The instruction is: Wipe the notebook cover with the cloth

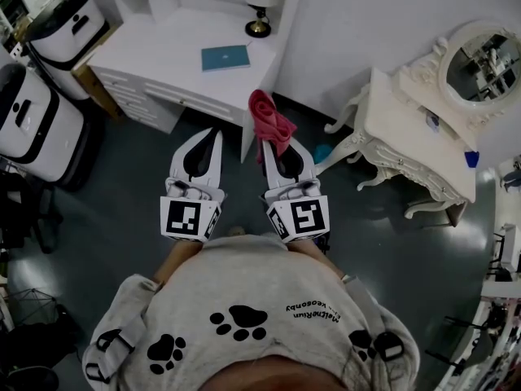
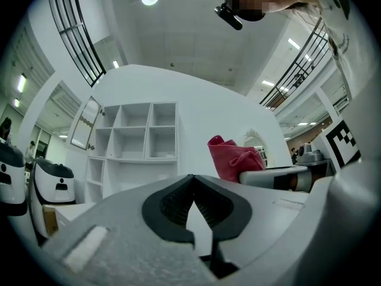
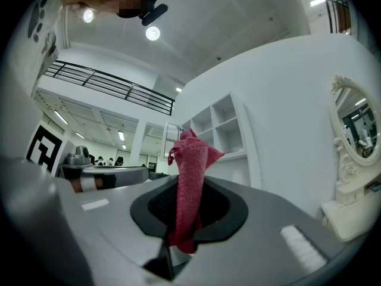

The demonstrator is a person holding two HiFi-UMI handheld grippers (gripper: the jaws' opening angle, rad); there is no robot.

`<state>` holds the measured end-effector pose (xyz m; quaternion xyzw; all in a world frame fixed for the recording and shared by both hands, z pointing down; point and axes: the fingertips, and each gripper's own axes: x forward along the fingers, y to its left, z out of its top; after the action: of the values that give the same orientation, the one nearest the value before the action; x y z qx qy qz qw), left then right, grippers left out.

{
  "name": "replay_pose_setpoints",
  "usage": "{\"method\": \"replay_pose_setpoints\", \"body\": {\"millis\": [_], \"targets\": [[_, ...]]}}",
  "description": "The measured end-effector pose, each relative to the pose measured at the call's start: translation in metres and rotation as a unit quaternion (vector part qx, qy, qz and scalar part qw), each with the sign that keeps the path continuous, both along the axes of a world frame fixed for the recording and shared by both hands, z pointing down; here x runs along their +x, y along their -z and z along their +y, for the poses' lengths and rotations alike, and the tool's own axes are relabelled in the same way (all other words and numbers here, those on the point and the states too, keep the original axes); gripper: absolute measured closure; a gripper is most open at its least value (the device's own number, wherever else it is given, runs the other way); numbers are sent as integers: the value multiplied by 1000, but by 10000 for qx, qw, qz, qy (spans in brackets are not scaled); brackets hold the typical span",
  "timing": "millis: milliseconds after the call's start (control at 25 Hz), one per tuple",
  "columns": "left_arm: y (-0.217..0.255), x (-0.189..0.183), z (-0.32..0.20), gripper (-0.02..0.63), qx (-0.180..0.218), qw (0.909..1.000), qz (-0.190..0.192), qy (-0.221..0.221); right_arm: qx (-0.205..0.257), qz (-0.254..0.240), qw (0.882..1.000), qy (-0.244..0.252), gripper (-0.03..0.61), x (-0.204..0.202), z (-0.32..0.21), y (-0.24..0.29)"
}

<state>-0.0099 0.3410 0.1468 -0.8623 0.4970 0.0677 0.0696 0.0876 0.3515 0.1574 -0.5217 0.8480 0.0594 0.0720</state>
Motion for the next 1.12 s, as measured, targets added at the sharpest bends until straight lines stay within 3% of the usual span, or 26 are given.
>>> {"method": "replay_pose_setpoints", "body": {"millis": [680,1120], "targets": [[-24,-15,-69,615,-216,9997,127,79,-79,32,10000,52,529,-13,-73,-15],[-22,-7,-174,615,-167,9992,162,329,-90,140,9993,322,530,-6,-187,-15]]}}
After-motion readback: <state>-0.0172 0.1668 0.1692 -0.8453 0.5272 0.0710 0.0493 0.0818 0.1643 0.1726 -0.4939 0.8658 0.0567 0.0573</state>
